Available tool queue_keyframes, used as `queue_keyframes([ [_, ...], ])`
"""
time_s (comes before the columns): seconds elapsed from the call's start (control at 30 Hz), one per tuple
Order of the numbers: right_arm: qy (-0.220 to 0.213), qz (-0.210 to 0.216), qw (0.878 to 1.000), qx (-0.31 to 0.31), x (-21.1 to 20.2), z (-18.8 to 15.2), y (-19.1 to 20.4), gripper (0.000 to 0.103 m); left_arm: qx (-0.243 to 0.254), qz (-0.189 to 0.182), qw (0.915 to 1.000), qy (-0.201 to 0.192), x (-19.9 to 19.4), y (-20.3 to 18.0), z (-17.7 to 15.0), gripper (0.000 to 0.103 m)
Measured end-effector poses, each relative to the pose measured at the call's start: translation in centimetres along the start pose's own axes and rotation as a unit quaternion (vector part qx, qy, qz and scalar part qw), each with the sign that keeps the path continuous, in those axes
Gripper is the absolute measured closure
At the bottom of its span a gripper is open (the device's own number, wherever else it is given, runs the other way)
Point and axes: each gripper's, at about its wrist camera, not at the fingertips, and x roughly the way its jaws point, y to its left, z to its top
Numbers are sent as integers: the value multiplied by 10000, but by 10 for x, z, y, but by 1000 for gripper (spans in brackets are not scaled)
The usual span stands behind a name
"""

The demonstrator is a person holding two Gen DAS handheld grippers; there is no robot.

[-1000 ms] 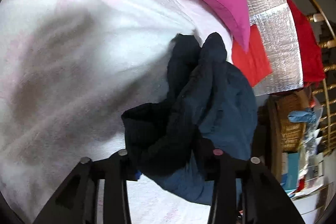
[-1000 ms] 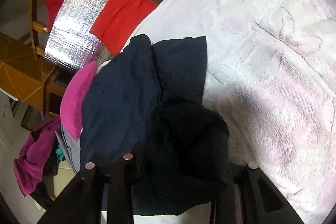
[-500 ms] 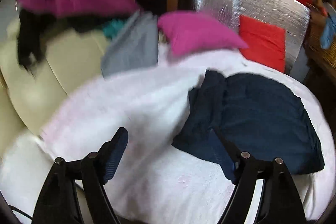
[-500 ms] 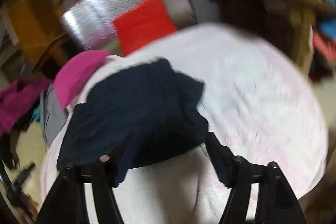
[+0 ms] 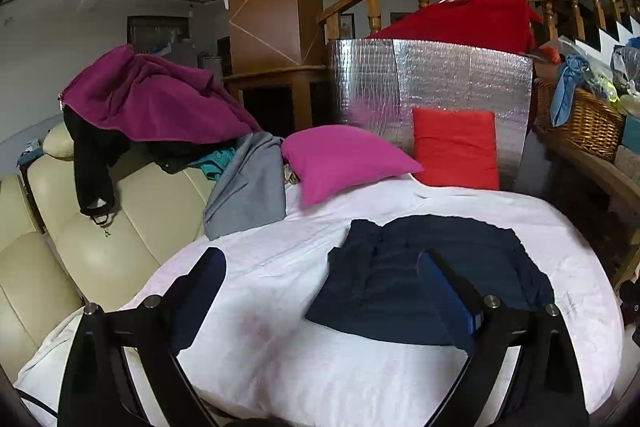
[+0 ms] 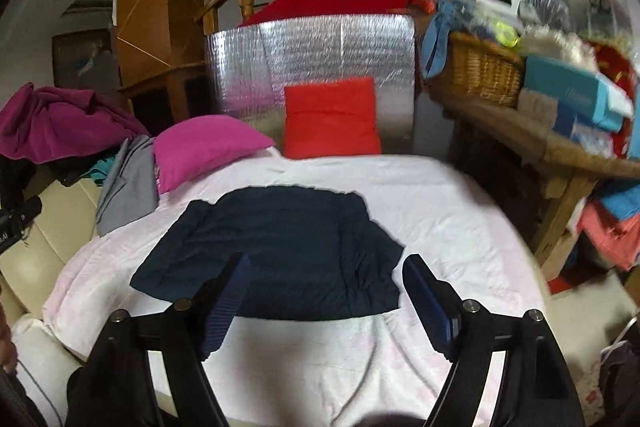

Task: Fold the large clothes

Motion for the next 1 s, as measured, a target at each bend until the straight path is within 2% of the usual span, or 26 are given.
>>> queue_keyframes([
  [0.07,-99,-82,9999,-79,-15,3,5,18,32,50,9999,-89,-11,-2,1,6],
  [0.3,-248,-187,9995,-77,-53,5,15,17,91,92,9993,-350,-44,-7,7,6],
  [0.6,-246,-173,9995,18,-67,2,18,17,125,77,9989,-454,-68,-10,9,6],
  [1.0,-217,-123,9996,153,-70,-2,20,17,62,90,9986,-525,-77,-9,11,6],
])
